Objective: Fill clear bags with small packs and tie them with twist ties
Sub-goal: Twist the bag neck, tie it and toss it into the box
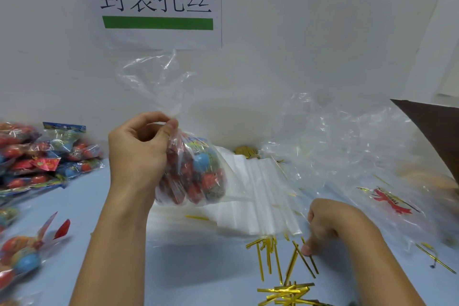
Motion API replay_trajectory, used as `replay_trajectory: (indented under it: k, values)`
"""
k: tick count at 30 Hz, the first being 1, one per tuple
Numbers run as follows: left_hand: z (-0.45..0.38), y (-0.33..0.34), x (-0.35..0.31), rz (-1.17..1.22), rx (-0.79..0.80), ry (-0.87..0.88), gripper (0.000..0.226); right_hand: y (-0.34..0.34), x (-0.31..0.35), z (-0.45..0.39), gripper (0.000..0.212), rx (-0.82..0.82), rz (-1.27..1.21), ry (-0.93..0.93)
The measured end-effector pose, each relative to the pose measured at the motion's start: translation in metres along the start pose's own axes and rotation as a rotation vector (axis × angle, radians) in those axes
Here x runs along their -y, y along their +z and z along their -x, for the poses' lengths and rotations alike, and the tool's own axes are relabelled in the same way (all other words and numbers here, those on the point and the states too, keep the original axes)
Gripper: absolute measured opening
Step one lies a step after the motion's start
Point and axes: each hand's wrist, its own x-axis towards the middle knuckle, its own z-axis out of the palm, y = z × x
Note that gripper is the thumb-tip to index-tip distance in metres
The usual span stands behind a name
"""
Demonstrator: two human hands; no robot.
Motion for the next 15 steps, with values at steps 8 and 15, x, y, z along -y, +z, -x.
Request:
replay_trajectory:
  k: [8, 15]
  values:
    - [0.004, 0.012, -0.002, 0.021, 0.024, -0.008, 0.020, -0.017, -0.033, 0.014, 0.040, 0.075, -0.353, -0.170]
    - [0.015, 0.028, 0.006, -0.027, 0.153, -0.088, 0.011, -0.014, -0.011, -0.006, 0.008, -0.513, -1.064, -0.474]
